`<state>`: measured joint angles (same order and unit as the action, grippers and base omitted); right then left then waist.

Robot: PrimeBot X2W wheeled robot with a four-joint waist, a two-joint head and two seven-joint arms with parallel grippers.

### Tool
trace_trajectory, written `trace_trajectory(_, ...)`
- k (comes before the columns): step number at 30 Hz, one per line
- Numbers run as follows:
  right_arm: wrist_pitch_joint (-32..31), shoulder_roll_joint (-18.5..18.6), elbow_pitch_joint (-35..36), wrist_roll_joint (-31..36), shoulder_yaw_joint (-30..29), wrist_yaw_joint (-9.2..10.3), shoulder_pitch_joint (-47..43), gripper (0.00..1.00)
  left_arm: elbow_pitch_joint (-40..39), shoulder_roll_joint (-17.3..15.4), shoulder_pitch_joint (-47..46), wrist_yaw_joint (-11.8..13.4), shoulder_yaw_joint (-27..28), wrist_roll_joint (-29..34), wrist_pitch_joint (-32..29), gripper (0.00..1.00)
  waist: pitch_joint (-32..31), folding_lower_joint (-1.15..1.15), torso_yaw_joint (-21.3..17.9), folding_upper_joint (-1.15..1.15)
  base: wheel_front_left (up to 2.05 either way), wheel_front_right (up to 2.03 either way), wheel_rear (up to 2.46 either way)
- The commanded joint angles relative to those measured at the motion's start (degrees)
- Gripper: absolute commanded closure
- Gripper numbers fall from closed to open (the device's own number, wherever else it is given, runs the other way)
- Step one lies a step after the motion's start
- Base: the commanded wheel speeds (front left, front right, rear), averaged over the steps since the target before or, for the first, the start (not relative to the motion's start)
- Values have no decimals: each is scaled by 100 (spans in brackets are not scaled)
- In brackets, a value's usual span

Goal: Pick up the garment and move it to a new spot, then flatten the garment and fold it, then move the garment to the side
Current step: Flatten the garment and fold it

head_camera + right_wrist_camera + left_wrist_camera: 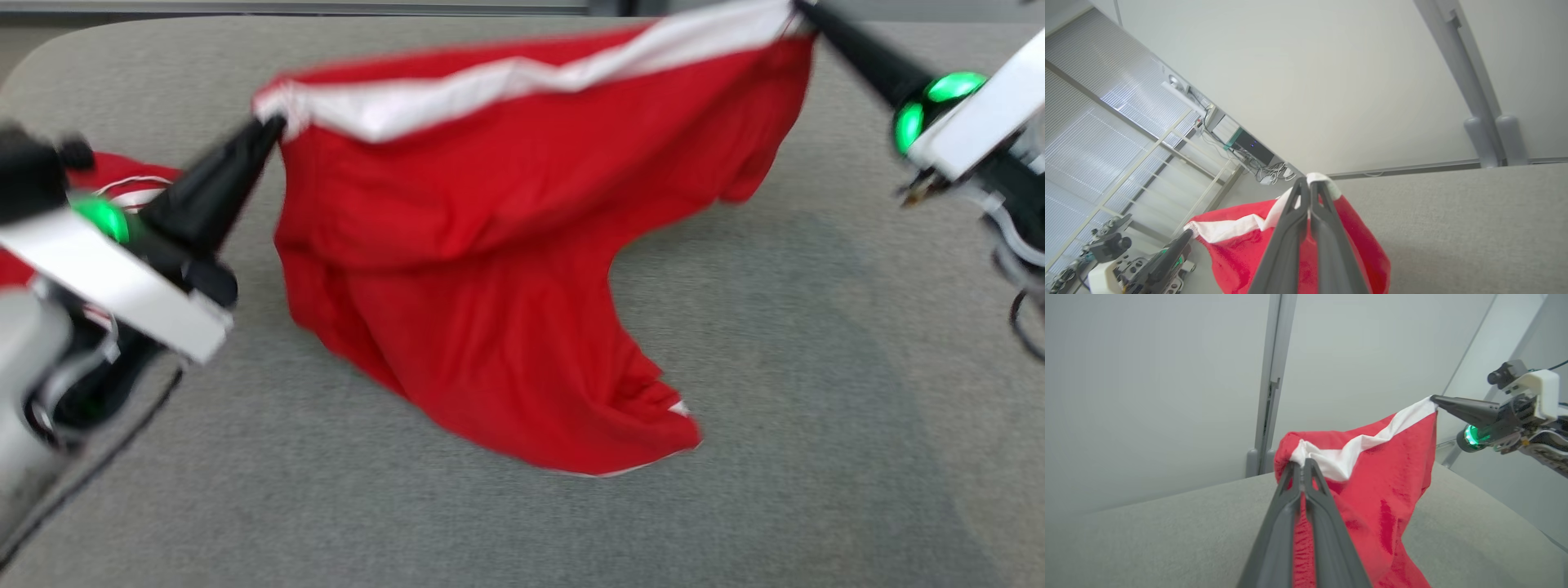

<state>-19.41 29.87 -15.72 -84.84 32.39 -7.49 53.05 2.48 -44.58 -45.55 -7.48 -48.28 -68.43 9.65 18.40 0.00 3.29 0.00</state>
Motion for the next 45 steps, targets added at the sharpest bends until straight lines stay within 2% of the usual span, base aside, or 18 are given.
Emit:
trace_trajectory(1,119,15,-76,90,-94,-1,283,100,-125,49,-434,1,-18,-163,-157,100,134,0,-371,0,0,0,0)
trace_trajectory(4,393,2,-304,365,-231,-1,889,100,-104,197,-1480,1,-90,-304,-581,100,418,0,-703,0,0,0,0)
trace_trajectory(8,989,-58,-640,787,-440,-1,1721,100,444,669,-2890,1,-222,-95,-768,100,801,0,-1099,0,0,0,0)
trace_trajectory(10,1290,-67,-752,930,-529,-1,2061,100,783,887,-3521,1,-309,125,-631,100,932,0,-1263,0,0,0,0)
trace_trajectory(14,1605,-57,-769,1054,-556,-1,2381,100,1214,1069,-4179,1,-580,500,-263,100,1044,0,-1451,0,0,0,0)
trace_trajectory(18,1806,107,-383,951,-487,-1,2315,100,1400,1021,-4477,1,-982,625,287,100,1103,0,-1566,0,0,0,0)
trace_trajectory(21,1785,408,134,824,-322,0,1789,100,990,763,-4109,0,-1386,468,470,100,1120,0,-1558,0,0,0,0)
trace_trajectory(24,1797,857,665,675,-210,-1,964,100,272,343,-3488,0,-1760,162,545,100,1132,0,-1475,0,0,0,0)
trace_trajectory(26,1867,1168,937,558,-138,-1,179,100,-139,84,-2883,1,-1878,-40,555,100,1125,0,-1391,0,0,0,0)
trace_trajectory(30,2170,1677,1318,180,-132,-1,-1472,100,-716,-218,-1482,0,-2060,-238,557,100,1044,0,-1215,0,0,0,0)
trace_trajectory(32,2355,1822,1519,-70,-122,-1,-2288,100,-860,-313,-871,0,-2191,-174,558,100,963,0,-1144,0,0,0,0)
trace_trajectory(36,2714,2081,1851,-494,-163,-1,-3570,100,-929,-308,121,0,-2363,166,558,100,724,0,-1046,0,0,0,0)
trace_trajectory(41,2974,2376,2306,-813,-124,-1,-4718,100,-909,-334,1027,0,-2486,745,559,100,299,0,-1005,0,0,0,0)
trace_trajectory(45,3134,2661,2699,-951,-122,-1,-5458,100,-920,-383,1626,0,-2512,927,523,100,-26,0,-937,0,0,0,0)
